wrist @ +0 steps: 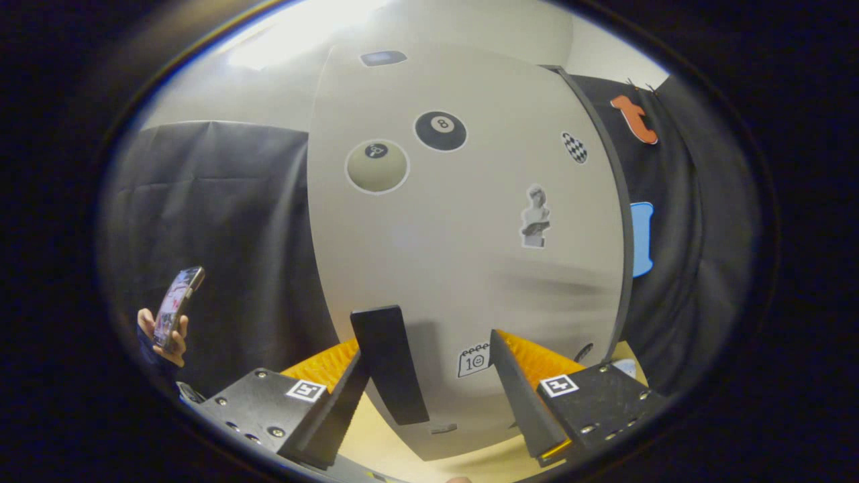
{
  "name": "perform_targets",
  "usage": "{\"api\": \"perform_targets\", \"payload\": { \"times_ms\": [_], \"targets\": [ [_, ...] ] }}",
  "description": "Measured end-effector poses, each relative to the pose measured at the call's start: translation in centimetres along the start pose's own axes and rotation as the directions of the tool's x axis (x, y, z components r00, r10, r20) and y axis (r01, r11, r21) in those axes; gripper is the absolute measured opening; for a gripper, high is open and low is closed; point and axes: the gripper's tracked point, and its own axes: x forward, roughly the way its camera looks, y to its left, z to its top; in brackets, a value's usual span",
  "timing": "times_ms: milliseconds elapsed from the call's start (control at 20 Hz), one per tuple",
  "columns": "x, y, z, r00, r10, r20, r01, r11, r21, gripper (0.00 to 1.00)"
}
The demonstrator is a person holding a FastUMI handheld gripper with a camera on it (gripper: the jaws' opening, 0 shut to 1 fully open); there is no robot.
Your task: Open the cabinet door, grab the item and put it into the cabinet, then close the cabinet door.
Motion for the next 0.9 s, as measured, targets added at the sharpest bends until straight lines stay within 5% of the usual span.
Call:
{"api": "perform_targets", "payload": {
  "times_ms": [900],
  "targets": [
    [3.4,1.4,-0.3,1.0,-0.02,0.013,0.019,1.0,0.017,1.0]
  ]
}}
